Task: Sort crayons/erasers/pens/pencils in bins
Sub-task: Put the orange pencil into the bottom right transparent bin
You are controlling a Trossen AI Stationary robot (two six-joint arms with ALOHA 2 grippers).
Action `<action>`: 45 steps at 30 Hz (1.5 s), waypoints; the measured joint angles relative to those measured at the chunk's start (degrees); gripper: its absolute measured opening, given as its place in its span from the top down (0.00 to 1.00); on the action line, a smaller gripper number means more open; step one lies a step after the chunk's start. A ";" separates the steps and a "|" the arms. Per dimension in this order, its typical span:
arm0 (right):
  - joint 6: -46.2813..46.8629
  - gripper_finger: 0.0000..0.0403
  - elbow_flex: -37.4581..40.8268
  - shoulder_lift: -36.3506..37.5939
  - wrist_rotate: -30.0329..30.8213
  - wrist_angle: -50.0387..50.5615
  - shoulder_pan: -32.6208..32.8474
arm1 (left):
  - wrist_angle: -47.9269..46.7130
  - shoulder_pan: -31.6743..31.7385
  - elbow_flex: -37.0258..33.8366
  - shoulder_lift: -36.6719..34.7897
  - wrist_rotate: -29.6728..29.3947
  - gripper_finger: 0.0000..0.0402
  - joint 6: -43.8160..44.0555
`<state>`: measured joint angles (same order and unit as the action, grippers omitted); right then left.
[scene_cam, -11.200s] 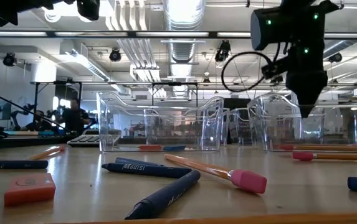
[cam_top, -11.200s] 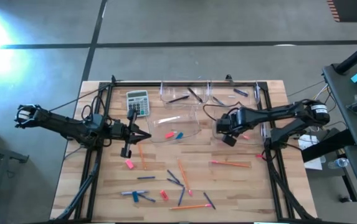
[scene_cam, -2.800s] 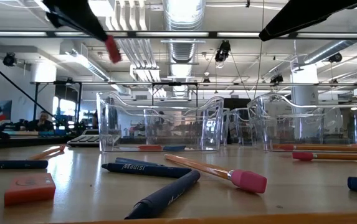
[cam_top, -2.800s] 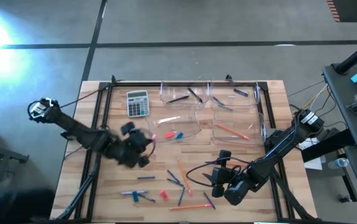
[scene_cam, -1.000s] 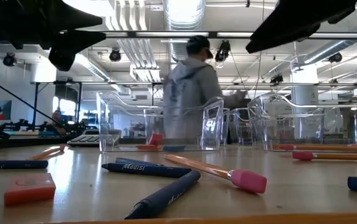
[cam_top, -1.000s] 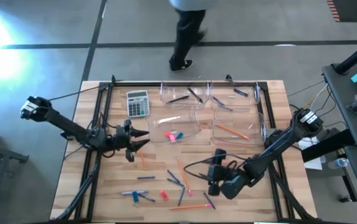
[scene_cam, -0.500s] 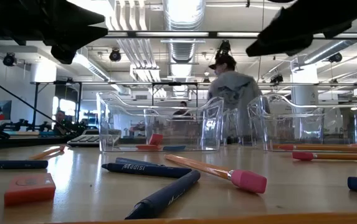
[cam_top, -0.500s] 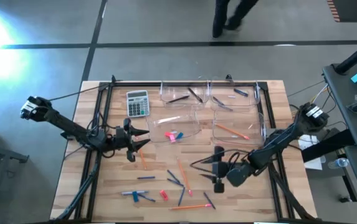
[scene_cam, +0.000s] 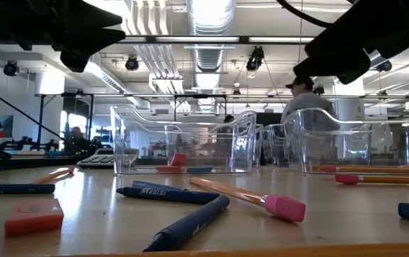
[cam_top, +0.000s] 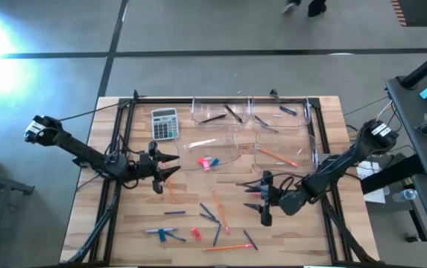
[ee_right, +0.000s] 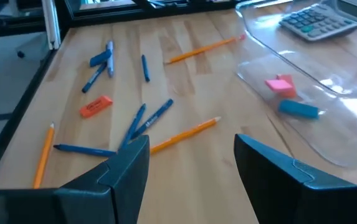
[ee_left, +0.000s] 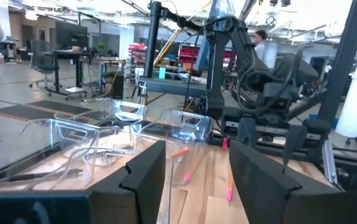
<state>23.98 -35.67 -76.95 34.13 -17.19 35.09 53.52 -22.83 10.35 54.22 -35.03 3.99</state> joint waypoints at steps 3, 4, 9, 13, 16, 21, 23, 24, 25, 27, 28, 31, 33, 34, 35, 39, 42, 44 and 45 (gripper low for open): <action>-1.15 0.44 -2.63 -3.65 -0.36 -0.17 0.00 | -0.10 -0.01 0.15 0.05 0.05 0.59 0.04; -1.56 0.44 -3.76 -5.00 -0.99 -0.17 0.00 | -0.08 0.00 0.17 0.05 0.08 0.59 0.07; -5.73 0.44 -9.81 -11.49 -8.41 0.95 0.00 | -0.18 -0.02 0.17 0.04 0.24 0.59 0.13; -5.25 0.44 -15.63 -14.69 -13.96 8.27 0.04 | -0.57 -0.02 0.17 0.04 0.31 0.59 0.20; -1.58 0.44 -21.00 -16.84 -14.10 18.67 0.00 | -0.55 -0.02 0.17 0.04 0.33 0.59 0.15; 3.37 0.44 -28.74 -21.67 -14.12 31.83 0.00 | -0.51 -0.02 0.17 0.01 0.31 0.59 -0.19; 3.94 0.44 -31.06 -23.66 -14.83 35.58 0.04 | -0.52 -0.02 0.17 0.01 0.31 0.59 -0.23; 4.32 0.44 -32.00 -24.57 -15.12 37.06 0.15 | -0.51 -0.02 0.17 0.01 0.31 0.59 -0.22; 4.57 0.44 -32.81 -25.39 -15.16 38.19 0.15 | -0.51 -0.02 0.17 0.01 0.31 0.59 -0.20; 4.64 0.44 -33.85 -26.35 -15.27 39.43 0.32 | -0.49 -0.02 0.17 0.01 0.31 0.59 -0.20; 4.64 0.44 -34.17 -26.57 -15.29 39.61 0.39 | -0.51 -0.02 0.17 0.01 0.30 0.59 -0.17; 3.94 0.44 -34.79 -26.55 -15.30 39.43 0.68 | -0.49 -0.02 0.17 0.01 0.29 0.59 -0.17; 3.31 0.44 -35.12 -26.34 -15.33 38.91 1.05 | -0.48 -0.02 0.17 0.01 0.30 0.59 -0.17; 2.94 0.44 -35.21 -26.24 -15.36 37.65 1.37 | -0.49 -0.02 0.17 0.01 0.28 0.59 -0.17; 2.49 0.44 -35.17 -26.21 -15.72 35.70 1.74 | -0.48 -0.02 0.17 0.01 0.28 0.59 -0.12; 2.41 0.44 -34.48 -27.62 -19.93 29.58 4.40 | -0.47 -0.02 0.19 0.01 0.28 0.59 0.07; 3.10 0.44 -34.29 -29.38 -19.31 30.12 7.11 | -0.49 -0.02 0.19 0.01 0.28 0.59 0.07; 4.05 0.44 -34.27 -29.74 -18.24 30.12 8.39 | -0.44 -0.02 0.19 0.01 0.26 0.59 0.15; 4.89 0.44 -34.30 -29.74 -17.98 30.00 8.69 | -0.45 0.00 0.19 0.01 0.26 0.59 0.16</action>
<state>28.87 -69.96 -106.69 16.15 12.81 43.78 53.08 -22.83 10.55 54.24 -34.76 4.15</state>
